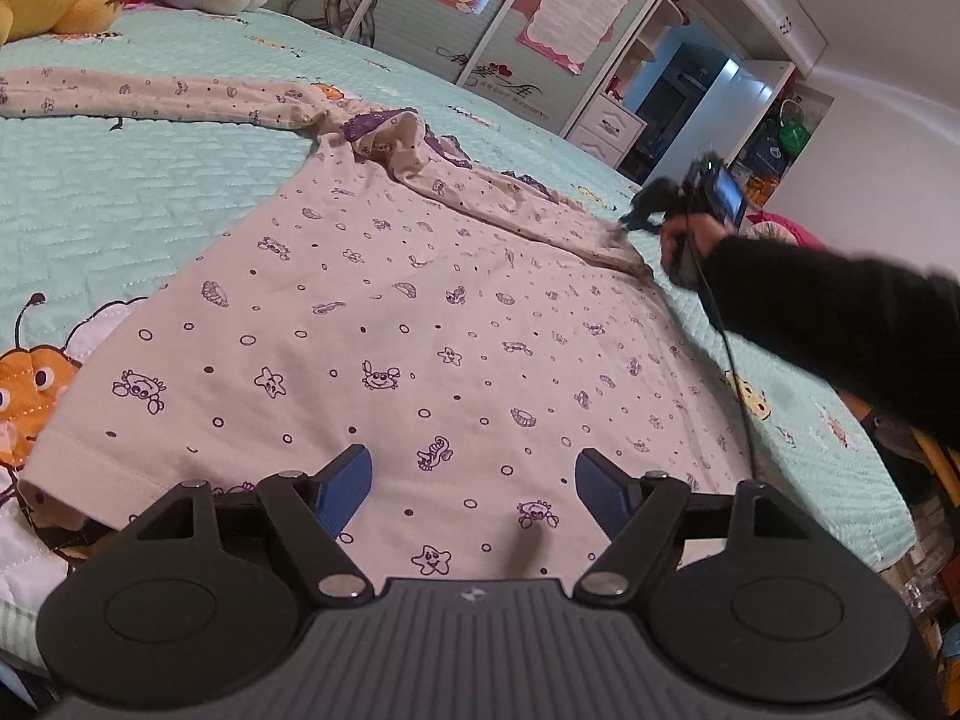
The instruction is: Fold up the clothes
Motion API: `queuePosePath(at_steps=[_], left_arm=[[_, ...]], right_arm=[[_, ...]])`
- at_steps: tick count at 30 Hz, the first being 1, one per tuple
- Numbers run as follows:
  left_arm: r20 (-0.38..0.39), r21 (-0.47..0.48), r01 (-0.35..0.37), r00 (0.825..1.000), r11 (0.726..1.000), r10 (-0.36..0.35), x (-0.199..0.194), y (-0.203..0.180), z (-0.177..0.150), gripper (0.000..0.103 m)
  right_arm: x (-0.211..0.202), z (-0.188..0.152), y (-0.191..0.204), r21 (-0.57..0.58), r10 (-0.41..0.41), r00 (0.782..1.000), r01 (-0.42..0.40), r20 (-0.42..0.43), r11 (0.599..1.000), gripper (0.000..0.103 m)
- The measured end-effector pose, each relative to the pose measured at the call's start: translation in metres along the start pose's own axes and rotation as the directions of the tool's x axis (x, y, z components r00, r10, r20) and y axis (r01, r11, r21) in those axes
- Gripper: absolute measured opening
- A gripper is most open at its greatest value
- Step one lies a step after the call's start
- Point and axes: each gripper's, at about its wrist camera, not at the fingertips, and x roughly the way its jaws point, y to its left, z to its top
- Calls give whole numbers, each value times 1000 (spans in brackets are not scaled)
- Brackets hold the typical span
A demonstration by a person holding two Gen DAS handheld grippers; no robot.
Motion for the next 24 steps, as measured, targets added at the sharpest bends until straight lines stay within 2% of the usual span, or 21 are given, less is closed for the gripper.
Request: queuePosePath(at_steps=[1,4,7,8,10,11,13,15,16,18,19,20,24], left_arm=[[0,2,-1,1000,1000,1,0,0,0,79],[2,-2,9,1000,1000,-9,0,1,0,81],[3,-5,14,1000,1000,-14,0,2,0,81],[3,-3,13,1000,1000,-13,0,1,0,81],[2,5,10,1000,1000,-10,0,0,0,81],[1,8,6,1000,1000,-6,0,-1,0,81],[0,13,2,1000,1000,-2,1,-2,0,81],[0,13,4,1000,1000,-4,1,-1,0,83],[1,11,9,1000,1000,-9,1,-1,0,83],[1,9,13,1000,1000,-13,0,0,0,83],[1,8,14,1000,1000,-14,0,0,0,83],[1,8,15,1000,1000,-15,-1,0,0,83],[1,19,7,1000,1000,-7,0,-2,-1,83]], right_arm=[[0,9,1,-7,-40,999,40,30,999,13],[-16,9,0,-2,14,1000,-14,10,1000,13],[-38,-24,1,-38,126,991,-127,-35,991,18],[-33,-30,0,-22,125,990,-127,-69,992,18],[-10,-29,-8,31,86,991,-83,-104,996,16],[-1,-22,-13,59,60,995,-55,-84,997,14],[4,-6,-14,31,-72,997,73,-25,997,18],[-14,-8,-10,-10,-56,998,56,-3,998,18],[-24,-10,-8,-29,-42,999,42,3,999,20],[-54,-30,-10,-50,63,997,-66,-46,997,24],[-69,-43,-15,-56,79,996,-81,-47,995,29],[-81,-54,-23,-40,103,994,-105,-48,994,36],[-92,-85,-42,76,222,969,-215,-106,974,40]])
